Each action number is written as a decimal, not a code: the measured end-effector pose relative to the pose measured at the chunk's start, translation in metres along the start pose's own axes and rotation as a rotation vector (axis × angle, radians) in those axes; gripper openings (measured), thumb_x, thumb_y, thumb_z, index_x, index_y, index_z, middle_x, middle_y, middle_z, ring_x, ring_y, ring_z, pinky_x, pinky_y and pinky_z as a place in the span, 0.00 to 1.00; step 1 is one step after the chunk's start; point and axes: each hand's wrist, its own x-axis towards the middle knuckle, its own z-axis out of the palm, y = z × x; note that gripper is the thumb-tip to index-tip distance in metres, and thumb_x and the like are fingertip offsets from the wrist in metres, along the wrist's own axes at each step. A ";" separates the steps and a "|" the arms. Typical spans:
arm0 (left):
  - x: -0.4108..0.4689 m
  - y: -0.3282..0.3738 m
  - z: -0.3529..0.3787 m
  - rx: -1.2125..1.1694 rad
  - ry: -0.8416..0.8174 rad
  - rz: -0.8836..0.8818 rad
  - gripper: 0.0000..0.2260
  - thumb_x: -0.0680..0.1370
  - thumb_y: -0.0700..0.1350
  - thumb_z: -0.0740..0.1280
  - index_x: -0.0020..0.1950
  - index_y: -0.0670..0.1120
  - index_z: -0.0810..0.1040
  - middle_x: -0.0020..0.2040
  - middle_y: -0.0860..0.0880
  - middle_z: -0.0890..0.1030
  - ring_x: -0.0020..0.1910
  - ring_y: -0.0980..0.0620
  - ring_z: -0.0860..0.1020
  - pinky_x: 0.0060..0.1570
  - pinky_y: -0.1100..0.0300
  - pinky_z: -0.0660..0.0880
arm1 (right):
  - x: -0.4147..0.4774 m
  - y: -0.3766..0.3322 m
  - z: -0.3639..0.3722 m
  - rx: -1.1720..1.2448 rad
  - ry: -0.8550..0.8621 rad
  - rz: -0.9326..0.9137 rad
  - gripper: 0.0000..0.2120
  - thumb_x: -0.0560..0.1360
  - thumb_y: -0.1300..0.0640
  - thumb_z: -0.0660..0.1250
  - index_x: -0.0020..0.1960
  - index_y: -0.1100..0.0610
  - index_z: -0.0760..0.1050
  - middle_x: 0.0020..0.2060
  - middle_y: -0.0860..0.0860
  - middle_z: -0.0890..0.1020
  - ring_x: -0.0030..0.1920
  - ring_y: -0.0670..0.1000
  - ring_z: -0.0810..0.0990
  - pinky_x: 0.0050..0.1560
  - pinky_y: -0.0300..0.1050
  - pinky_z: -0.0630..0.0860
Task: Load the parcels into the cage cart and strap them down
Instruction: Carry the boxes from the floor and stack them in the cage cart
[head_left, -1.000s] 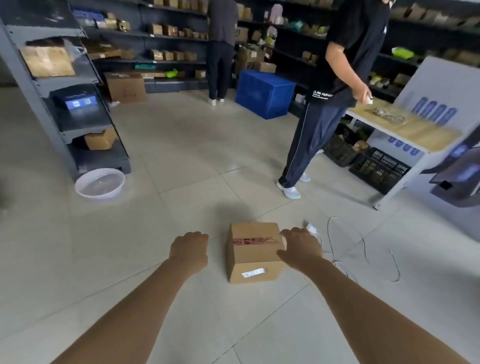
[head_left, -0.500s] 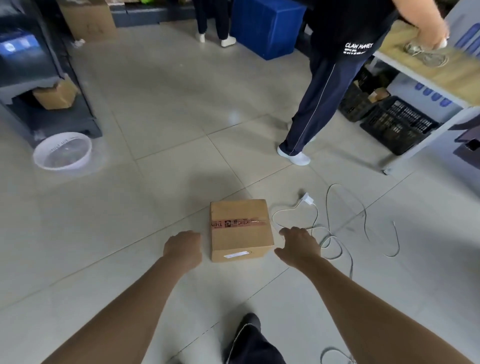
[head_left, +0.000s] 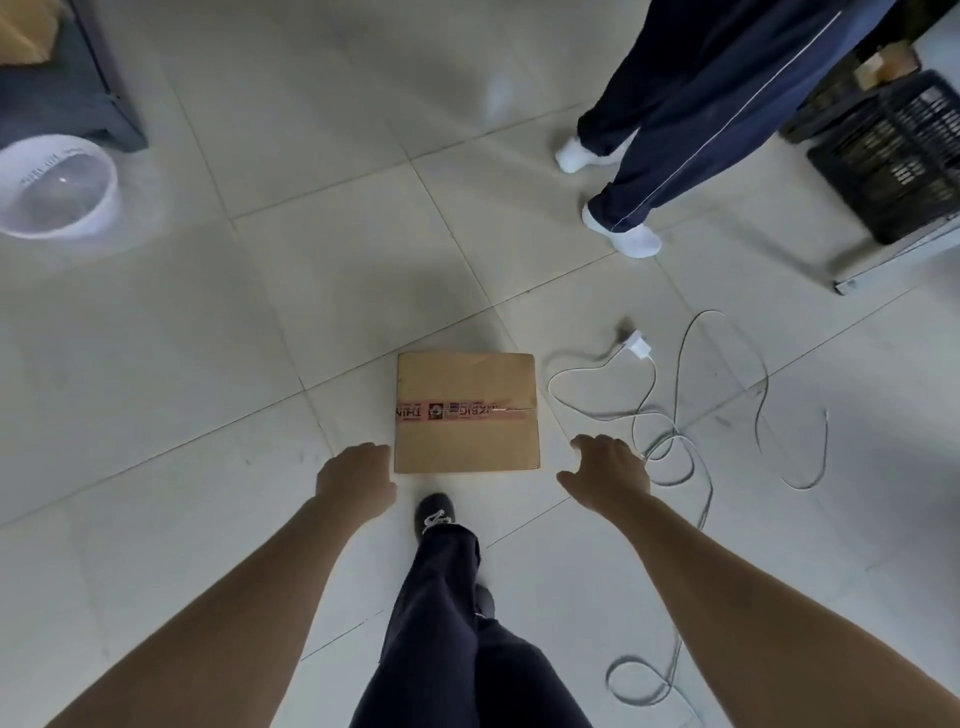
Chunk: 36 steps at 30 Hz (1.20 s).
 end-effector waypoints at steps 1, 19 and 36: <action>0.011 -0.001 0.001 -0.004 -0.015 -0.006 0.19 0.79 0.48 0.61 0.70 0.46 0.69 0.66 0.49 0.73 0.64 0.47 0.73 0.58 0.54 0.72 | 0.012 0.000 0.001 0.006 -0.012 0.007 0.24 0.76 0.49 0.64 0.70 0.52 0.68 0.65 0.53 0.74 0.68 0.55 0.69 0.62 0.47 0.69; 0.227 0.003 0.126 -0.293 -0.102 -0.261 0.14 0.76 0.44 0.64 0.60 0.41 0.72 0.52 0.43 0.77 0.49 0.44 0.75 0.42 0.55 0.71 | 0.250 0.006 0.145 0.167 -0.212 0.137 0.26 0.75 0.49 0.64 0.72 0.54 0.67 0.65 0.54 0.75 0.67 0.56 0.71 0.60 0.49 0.70; 0.255 0.005 0.157 -0.844 0.151 -0.553 0.20 0.77 0.50 0.65 0.67 0.46 0.70 0.57 0.47 0.79 0.54 0.43 0.77 0.49 0.51 0.74 | 0.303 -0.015 0.169 0.501 -0.029 0.279 0.20 0.75 0.50 0.62 0.64 0.57 0.69 0.57 0.56 0.79 0.54 0.61 0.77 0.51 0.51 0.74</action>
